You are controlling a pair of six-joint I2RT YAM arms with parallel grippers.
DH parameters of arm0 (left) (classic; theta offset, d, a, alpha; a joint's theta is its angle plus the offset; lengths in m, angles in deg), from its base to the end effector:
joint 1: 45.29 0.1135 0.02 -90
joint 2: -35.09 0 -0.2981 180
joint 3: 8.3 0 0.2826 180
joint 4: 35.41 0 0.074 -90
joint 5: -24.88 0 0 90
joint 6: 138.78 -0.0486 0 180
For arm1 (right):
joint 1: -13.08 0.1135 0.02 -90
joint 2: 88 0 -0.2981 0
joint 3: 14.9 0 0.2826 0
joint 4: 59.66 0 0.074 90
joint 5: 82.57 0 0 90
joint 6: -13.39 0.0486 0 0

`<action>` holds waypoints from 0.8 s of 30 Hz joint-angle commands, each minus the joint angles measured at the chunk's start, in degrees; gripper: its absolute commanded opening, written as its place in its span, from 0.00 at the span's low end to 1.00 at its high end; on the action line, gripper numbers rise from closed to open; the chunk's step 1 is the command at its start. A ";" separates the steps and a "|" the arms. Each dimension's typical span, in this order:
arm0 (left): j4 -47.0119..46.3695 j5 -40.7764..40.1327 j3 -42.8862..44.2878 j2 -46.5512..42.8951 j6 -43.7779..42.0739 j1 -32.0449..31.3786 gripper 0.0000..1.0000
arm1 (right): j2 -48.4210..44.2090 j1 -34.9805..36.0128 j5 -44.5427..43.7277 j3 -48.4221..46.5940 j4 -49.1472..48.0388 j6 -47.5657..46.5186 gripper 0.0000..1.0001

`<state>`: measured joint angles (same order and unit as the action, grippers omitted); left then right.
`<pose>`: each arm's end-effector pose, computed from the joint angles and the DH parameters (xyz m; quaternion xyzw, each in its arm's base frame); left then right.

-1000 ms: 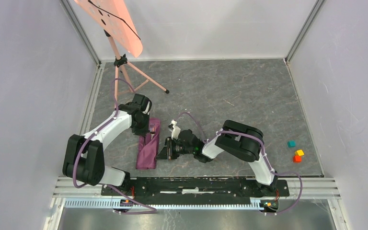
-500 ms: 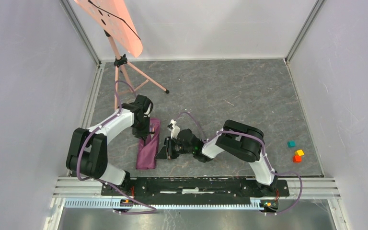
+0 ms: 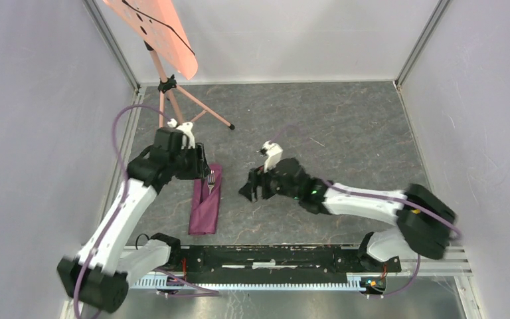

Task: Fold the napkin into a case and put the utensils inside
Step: Insert the knife into the folded napkin, then reset both arms

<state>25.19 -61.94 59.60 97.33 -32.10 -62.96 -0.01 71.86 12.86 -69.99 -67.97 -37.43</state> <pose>0.2210 -0.0732 0.3049 0.0166 0.9531 -0.1142 0.2798 0.1817 0.3086 0.2070 -0.1683 0.8239 0.4334 0.3241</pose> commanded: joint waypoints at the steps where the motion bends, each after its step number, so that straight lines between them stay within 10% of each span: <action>1: -5.94 13.28 2.41 -15.53 0.29 0.35 0.65 | -16.84 -2.26 -19.06 0.62 23.89 -20.44 0.82; 9: -21.45 18.96 11.11 -28.36 3.79 0.38 1.00 | -40.35 -3.17 -38.64 -11.58 43.54 -34.96 0.98; 24: -23.50 13.69 19.96 -35.29 2.22 0.36 1.00 | -57.26 -3.16 -43.26 -19.61 43.28 -41.45 0.98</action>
<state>2.79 -45.87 78.66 63.78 -30.96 -62.96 -57.21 68.71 -29.80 -89.16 -25.44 -76.22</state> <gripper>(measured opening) 0.995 0.982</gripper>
